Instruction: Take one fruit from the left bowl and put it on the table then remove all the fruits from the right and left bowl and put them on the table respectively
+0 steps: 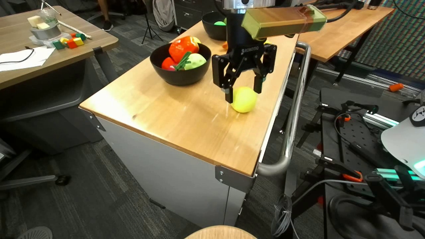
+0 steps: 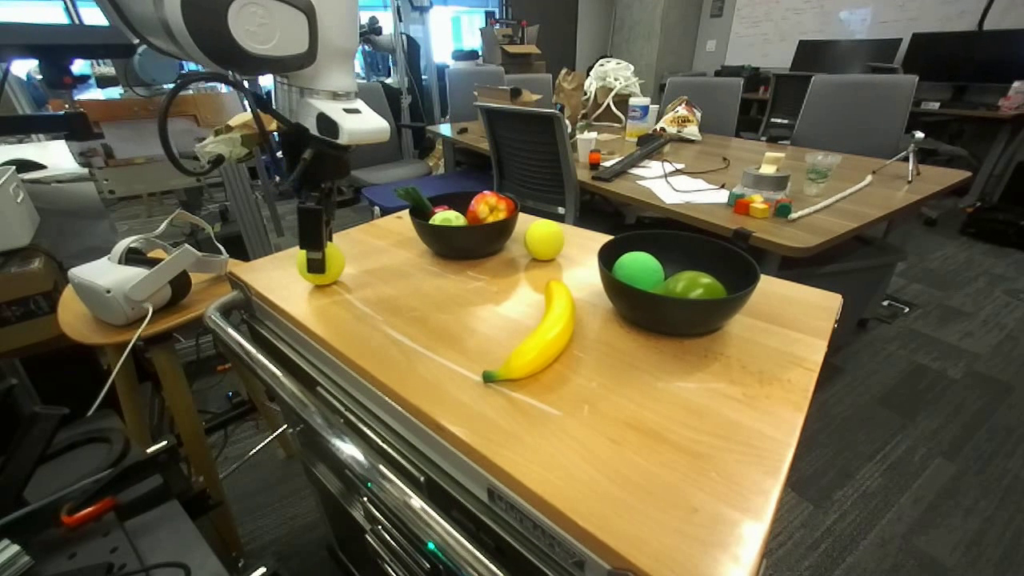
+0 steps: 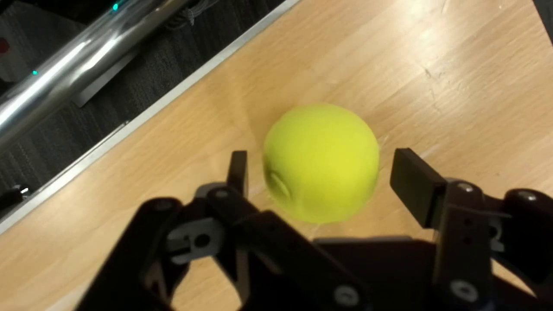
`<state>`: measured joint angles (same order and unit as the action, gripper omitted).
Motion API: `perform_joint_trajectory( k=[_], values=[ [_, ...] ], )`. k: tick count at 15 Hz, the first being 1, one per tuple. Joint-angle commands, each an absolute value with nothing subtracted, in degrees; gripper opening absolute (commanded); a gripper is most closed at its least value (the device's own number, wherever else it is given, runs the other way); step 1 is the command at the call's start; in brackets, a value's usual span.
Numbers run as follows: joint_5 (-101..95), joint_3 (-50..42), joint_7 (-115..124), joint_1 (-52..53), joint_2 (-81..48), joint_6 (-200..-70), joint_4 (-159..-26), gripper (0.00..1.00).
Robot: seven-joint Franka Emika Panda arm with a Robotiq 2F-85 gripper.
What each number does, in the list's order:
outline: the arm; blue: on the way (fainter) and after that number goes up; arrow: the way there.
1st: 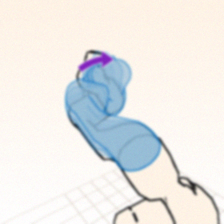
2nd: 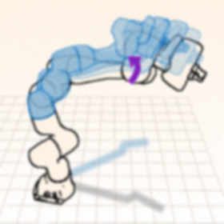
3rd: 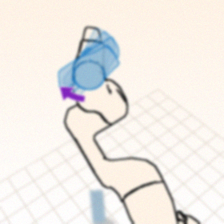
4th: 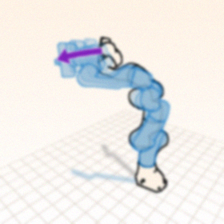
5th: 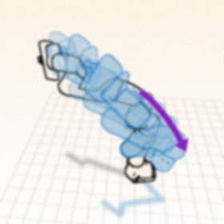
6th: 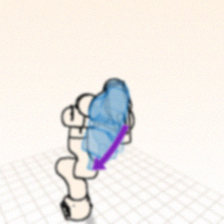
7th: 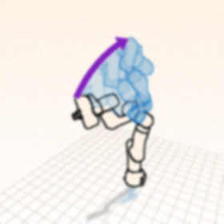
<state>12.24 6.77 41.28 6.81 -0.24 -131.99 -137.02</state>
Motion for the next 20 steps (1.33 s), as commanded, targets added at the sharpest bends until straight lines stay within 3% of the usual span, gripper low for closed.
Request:
perform_joint_trajectory(
  k=[1,5,10,11,15,20],
  values=[
    [4.95,5.91,37.6,5.96,2.62,-127.53,-133.51,1.0],
    [-2.13,2.48,33.06,2.16,8.02,-128.42,-130.77,1.0],
    [7.79,-6.18,28.05,-5.76,12.67,-130.52,-130.6,1.0],
    [4.66,-3.22,30.45,-4.57,10.31,-129.9,-129.64,1.0],
    [6.3,-5.17,27.65,-6.41,9.99,-130.66,-129.19,1.0],
    [3.85,-3.26,29.66,-5.99,-2.17,-130.67,-118.54,1.0]
  ],
)
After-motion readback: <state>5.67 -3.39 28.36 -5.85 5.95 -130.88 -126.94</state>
